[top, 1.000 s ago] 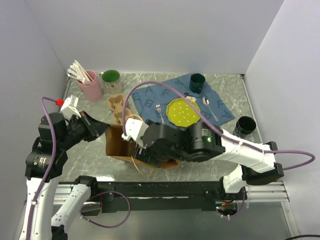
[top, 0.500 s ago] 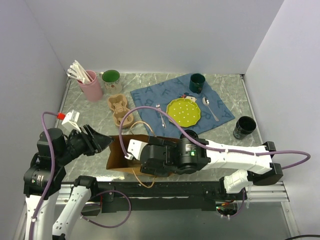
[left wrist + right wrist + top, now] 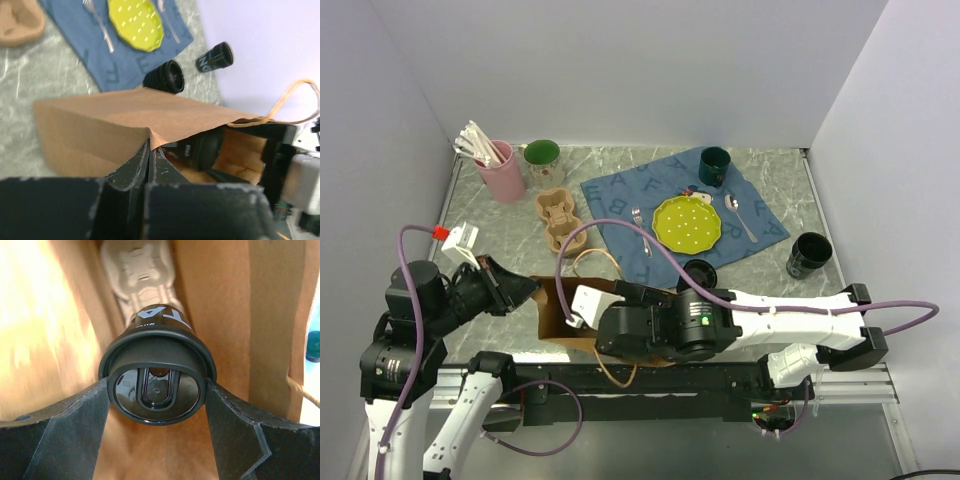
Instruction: Pack the takeout coffee
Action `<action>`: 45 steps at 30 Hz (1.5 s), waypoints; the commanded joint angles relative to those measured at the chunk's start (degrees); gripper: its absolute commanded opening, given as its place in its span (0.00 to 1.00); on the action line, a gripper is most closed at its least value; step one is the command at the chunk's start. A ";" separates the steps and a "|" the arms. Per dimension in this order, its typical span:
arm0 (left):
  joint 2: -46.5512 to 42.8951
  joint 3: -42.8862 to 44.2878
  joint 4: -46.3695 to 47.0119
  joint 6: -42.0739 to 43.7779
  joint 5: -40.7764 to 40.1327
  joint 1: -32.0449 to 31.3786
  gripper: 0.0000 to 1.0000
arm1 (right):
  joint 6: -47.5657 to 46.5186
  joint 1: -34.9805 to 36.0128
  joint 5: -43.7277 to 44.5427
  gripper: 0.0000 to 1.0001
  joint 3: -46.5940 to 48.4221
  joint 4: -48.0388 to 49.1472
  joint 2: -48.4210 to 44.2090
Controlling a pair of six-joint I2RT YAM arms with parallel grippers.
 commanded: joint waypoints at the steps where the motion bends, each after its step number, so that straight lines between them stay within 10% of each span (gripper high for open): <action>1: 1.63 2.92 8.79 2.32 2.19 -0.09 0.01 | 0.94 0.23 7.05 0.52 1.85 4.39 1.18; 13: -1.71 -2.35 19.17 9.61 2.55 -0.09 0.01 | -4.24 -2.40 20.85 0.52 5.80 7.30 5.31; 21: -7.24 -7.71 12.86 10.85 0.70 -0.18 0.01 | -3.45 -2.93 13.75 0.52 -3.04 12.04 0.92; 34: -7.68 -2.10 -9.10 10.49 0.36 -0.09 0.55 | 1.81 0.67 6.97 0.51 -13.97 16.09 -5.24; 45: -7.95 0.19 -10.28 10.76 -3.96 -0.09 0.54 | -1.16 1.99 8.99 0.50 -13.89 18.37 -2.86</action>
